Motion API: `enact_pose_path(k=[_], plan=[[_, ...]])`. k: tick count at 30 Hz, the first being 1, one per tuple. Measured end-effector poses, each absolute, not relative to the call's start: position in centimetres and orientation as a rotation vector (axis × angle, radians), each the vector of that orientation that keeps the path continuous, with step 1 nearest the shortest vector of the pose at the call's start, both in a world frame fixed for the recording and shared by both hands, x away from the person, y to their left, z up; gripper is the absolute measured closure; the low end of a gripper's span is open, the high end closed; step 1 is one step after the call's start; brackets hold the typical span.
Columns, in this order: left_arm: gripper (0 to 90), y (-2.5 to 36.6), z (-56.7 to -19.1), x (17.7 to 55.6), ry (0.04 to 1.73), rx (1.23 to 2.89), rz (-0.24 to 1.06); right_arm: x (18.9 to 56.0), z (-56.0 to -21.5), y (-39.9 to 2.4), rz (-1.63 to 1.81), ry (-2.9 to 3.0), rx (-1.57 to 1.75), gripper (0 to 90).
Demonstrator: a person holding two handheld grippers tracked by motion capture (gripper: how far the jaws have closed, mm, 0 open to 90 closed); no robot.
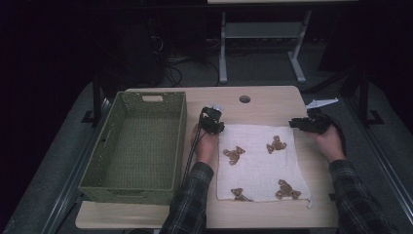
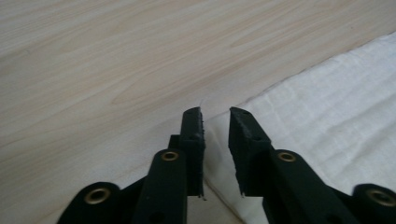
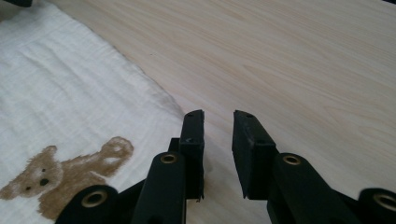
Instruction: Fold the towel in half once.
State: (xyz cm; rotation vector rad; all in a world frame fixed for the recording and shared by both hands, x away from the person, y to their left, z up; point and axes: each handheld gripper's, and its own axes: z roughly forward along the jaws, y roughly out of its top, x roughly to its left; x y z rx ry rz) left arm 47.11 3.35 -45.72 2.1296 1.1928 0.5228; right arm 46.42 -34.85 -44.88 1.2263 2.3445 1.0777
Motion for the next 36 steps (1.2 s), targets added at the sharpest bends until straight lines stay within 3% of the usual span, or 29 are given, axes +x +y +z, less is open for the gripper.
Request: enact_pose_path(k=[13,23,26,30,36], plan=[[60.9,3.7,-46.6,47.7,1.198,2.150,0.447,47.0,-46.3,-34.1,1.114,2.446,1.235,69.9],[60.6,3.7,-46.7,47.8,1.175,2.157,0.439,46.6,-46.9,-33.1,1.043,2.513,1.171,81.8],[66.3,3.6,-46.7,47.7,1.148,2.164,0.428,46.6,-46.9,-33.0,1.046,2.515,1.186,84.5],[82.6,3.6,-46.7,47.7,1.119,2.168,0.398,46.5,-46.6,-33.1,1.053,2.490,1.182,85.7],[85.3,3.9,-46.3,47.6,1.113,2.113,0.377,46.1,-45.5,-33.9,1.093,2.430,1.155,85.7]])
